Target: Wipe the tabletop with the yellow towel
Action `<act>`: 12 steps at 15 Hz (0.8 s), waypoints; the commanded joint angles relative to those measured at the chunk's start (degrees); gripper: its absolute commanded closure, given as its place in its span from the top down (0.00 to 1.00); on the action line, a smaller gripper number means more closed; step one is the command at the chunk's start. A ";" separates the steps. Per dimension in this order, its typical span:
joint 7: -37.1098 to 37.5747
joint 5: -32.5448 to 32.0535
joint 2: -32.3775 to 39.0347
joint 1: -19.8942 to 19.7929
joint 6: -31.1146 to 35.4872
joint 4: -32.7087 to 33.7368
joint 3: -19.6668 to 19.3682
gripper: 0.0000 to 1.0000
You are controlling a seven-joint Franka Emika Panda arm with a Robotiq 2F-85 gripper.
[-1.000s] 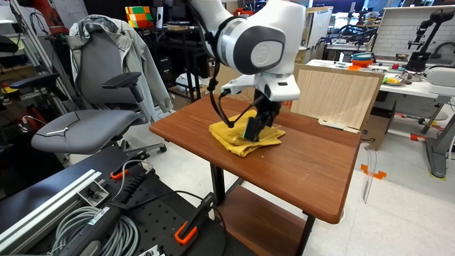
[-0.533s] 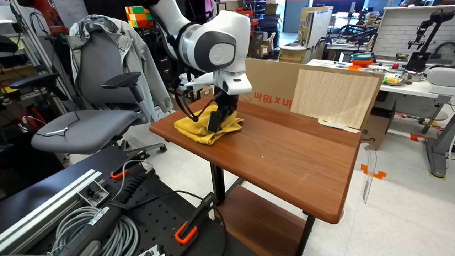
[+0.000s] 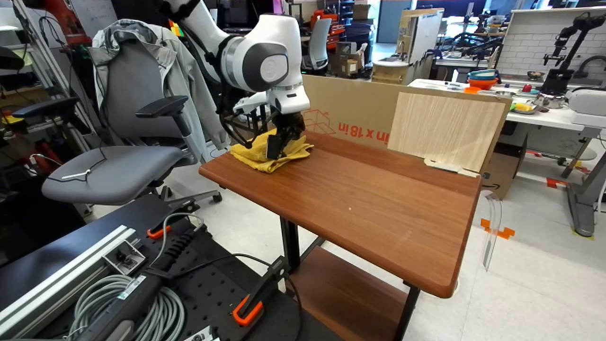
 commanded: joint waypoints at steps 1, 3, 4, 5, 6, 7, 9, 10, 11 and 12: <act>6.33 -2.74 7.25 0.18 1.73 9.43 -4.46 1.00; 8.40 -3.27 8.49 -0.59 1.38 12.59 -6.35 1.00; 9.21 -3.35 8.76 -1.25 1.05 14.00 -7.01 1.00; 10.00 -3.41 8.74 -1.77 0.83 15.00 -7.68 1.00; 10.53 -3.31 8.56 -2.47 0.65 15.78 -8.07 1.00; 10.47 -3.05 7.53 -3.47 0.46 15.59 -7.97 1.00; 8.52 -2.40 4.35 -5.98 0.04 13.01 -6.97 1.00; 7.25 -2.48 2.18 -7.15 -0.09 10.29 -6.84 1.00; 6.28 -2.34 0.29 -8.38 -0.12 7.96 -6.77 1.00; 4.90 -2.05 -1.56 -9.96 -0.96 5.98 -6.49 1.00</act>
